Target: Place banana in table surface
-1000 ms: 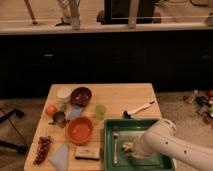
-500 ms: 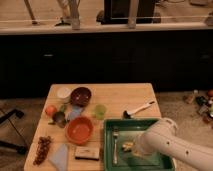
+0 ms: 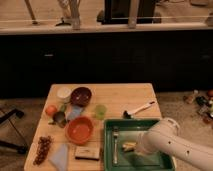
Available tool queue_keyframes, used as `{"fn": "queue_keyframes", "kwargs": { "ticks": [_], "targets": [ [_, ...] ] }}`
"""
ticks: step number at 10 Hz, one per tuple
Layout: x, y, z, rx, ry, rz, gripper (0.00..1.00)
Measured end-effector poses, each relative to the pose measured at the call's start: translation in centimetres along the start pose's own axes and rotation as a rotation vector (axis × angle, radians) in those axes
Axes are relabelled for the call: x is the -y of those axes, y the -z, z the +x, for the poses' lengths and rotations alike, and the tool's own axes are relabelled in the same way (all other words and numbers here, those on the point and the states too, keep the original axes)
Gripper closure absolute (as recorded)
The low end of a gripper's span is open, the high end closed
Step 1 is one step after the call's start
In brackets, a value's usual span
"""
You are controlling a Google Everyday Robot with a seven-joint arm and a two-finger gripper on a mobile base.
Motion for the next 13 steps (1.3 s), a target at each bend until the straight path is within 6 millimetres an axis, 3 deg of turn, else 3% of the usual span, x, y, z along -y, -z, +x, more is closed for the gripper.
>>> {"fn": "queue_keyframes", "kwargs": {
  "ticks": [2, 3, 8, 11, 13],
  "targets": [
    [0.2, -1.7, 1.2, 0.005, -0.028, -0.006, 0.22],
    [0.4, -2.0, 1.5, 0.01, -0.038, -0.003, 0.2],
    [0.6, 1.1, -0.1, 0.042, -0.015, 0.042, 0.2],
    [0.9, 1.2, -0.8, 0.049, 0.004, 0.05, 0.2],
    [1.4, 0.2, -0.8, 0.049, 0.015, 0.046, 0.2]
  ]
}}
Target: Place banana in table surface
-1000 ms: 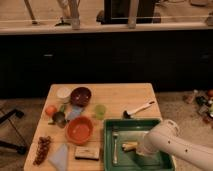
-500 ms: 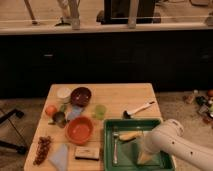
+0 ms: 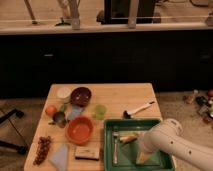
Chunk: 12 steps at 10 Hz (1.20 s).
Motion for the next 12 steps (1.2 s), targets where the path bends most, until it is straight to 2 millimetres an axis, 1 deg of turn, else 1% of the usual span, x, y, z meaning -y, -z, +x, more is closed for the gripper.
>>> {"fn": "queue_keyframes", "kwargs": {
  "ticks": [2, 5, 6, 7, 8, 9, 10, 11, 12],
  "targets": [
    [0.6, -1.0, -0.1, 0.003, 0.007, -0.007, 0.2],
    [3.0, -3.1, -0.3, 0.012, 0.02, -0.03, 0.2],
    [3.5, -3.6, -0.4, 0.015, 0.026, -0.038, 0.2],
    [4.1, -4.1, -0.1, 0.016, 0.024, -0.047, 0.21],
    [4.5, -4.4, 0.1, 0.017, 0.023, -0.053, 0.24],
    [4.8, -4.6, 0.5, 0.02, 0.016, -0.06, 0.34],
    [5.2, -4.5, 1.0, 0.019, 0.016, -0.06, 0.46],
    [5.3, -4.4, 1.2, 0.019, 0.016, -0.059, 0.53],
    [5.4, -4.2, 1.4, 0.02, 0.018, -0.06, 0.63]
  ]
}}
